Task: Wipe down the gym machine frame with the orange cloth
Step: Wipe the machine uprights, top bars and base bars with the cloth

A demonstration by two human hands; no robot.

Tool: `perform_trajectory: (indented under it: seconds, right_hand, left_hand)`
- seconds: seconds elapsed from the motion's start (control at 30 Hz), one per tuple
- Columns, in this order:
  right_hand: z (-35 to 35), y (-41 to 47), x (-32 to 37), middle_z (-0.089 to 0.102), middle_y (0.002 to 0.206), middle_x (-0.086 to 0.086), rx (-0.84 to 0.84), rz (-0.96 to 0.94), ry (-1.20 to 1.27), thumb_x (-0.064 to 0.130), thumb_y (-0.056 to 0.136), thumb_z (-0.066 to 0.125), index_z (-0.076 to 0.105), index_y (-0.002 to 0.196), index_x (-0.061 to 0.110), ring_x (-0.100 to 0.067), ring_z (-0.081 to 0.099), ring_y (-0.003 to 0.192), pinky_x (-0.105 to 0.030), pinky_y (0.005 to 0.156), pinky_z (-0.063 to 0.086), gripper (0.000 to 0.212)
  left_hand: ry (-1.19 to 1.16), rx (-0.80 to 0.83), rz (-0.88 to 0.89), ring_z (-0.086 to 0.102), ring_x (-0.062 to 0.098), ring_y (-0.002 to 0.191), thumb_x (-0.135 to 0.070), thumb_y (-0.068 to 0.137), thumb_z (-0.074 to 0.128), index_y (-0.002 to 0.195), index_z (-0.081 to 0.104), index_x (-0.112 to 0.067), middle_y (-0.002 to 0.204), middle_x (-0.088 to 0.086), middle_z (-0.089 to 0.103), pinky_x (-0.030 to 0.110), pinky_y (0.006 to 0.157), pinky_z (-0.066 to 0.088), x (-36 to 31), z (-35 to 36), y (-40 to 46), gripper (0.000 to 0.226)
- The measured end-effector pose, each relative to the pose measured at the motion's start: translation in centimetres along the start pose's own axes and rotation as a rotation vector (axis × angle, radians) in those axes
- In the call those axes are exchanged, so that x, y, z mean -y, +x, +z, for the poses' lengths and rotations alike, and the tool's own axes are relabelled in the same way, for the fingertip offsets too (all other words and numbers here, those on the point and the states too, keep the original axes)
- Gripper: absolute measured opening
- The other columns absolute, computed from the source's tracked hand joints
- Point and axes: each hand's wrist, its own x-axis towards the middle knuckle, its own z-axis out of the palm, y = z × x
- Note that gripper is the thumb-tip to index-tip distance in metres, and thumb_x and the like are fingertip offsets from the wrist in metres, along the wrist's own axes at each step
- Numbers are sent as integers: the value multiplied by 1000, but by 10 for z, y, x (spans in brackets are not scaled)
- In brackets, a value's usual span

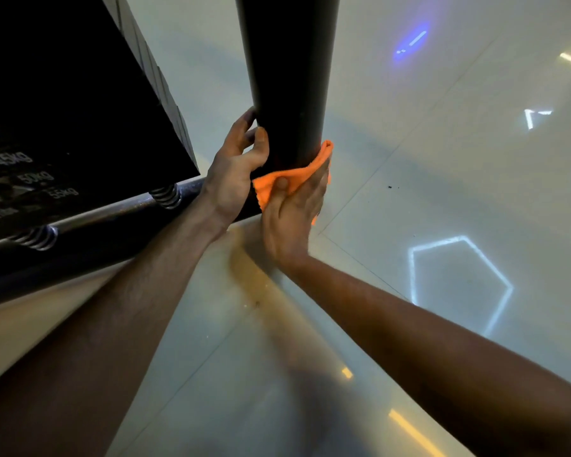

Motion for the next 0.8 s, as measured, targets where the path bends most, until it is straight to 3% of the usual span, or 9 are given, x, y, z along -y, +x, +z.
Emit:
perform_trajectory:
  seconds: [0.07, 0.17, 0.23, 0.37, 0.43, 0.5, 0.63, 0.7, 0.8]
  right_hand:
    - [-30, 20, -39, 0, 182, -6, 183, -244, -231, 58, 112, 38, -10, 173, 17, -29, 5, 169, -57, 133, 24, 88]
    - [-59, 43, -71, -4, 182, -9, 337, -476, -426, 47, 114, 51, -18, 170, 21, -34, 2, 169, -63, 130, 29, 93]
    - [-43, 26, -54, -4, 183, -4, 254, -344, -199, 41, 116, 45, -15, 172, 20, -27, 3, 169, -60, 132, 25, 85]
    - [19, -16, 13, -14, 182, -5, -59, 82, 42, 32, 117, 39, -14, 172, 13, -23, -14, 168, -43, 135, -7, 78]
    - [19, -15, 10, -16, 181, -10, -59, 20, -63, 39, 116, 38, -17, 170, 15, -30, -15, 168, -54, 135, -1, 81]
    - [-2, -3, -24, -15, 180, -16, 52, -220, -236, 47, 115, 38, -18, 169, 17, -37, -11, 168, -64, 133, 8, 83]
    - [-40, 29, -68, -14, 178, -25, 233, -536, -406, 36, 113, 58, -20, 169, 28, -43, -7, 167, -68, 130, 18, 96]
    - [-31, 21, -54, -15, 180, -16, 214, -415, -210, 31, 115, 53, -18, 169, 26, -34, -2, 169, -66, 129, 26, 89]
    - [5, -10, -5, -11, 182, -7, 9, -112, 18, 33, 118, 39, -10, 173, 16, -25, -6, 169, -56, 136, 7, 76]
  left_hand:
    - [4, -8, 6, 72, 15, 117, -38, 102, 61, 159, 48, -26, 133, 3, 68, 31, 97, 56, -1, -3, 0, 59]
    - [7, 32, -3, 69, 22, 126, -41, 103, 60, 158, 48, -31, 142, 5, 66, 38, 103, 57, 1, -2, -1, 58]
    - [-5, 22, -5, 68, 24, 129, -43, 103, 61, 157, 49, -33, 144, 5, 66, 47, 112, 54, 2, -1, -1, 57]
    - [-30, 20, -20, 64, 27, 137, -47, 103, 63, 160, 45, -26, 153, 6, 61, 51, 115, 51, 3, 1, -3, 64]
    - [-7, 30, -16, 65, 24, 135, -40, 104, 59, 162, 43, -22, 152, 8, 61, 44, 112, 54, -3, 2, -5, 62]
    - [1, 29, -1, 68, 21, 131, -33, 104, 58, 161, 43, -21, 150, 8, 63, 40, 108, 56, -5, 0, -5, 60]
    - [43, 39, -4, 68, 20, 130, -32, 109, 55, 160, 44, -23, 147, 5, 65, 44, 113, 54, -4, -1, -6, 54]
    - [42, 24, -6, 67, 21, 132, -35, 107, 56, 161, 43, -22, 148, 7, 65, 46, 115, 52, -5, 1, -6, 57]
    - [8, 17, -17, 64, 27, 136, -40, 106, 57, 163, 40, -22, 153, 10, 60, 51, 116, 51, -4, 2, -6, 63]
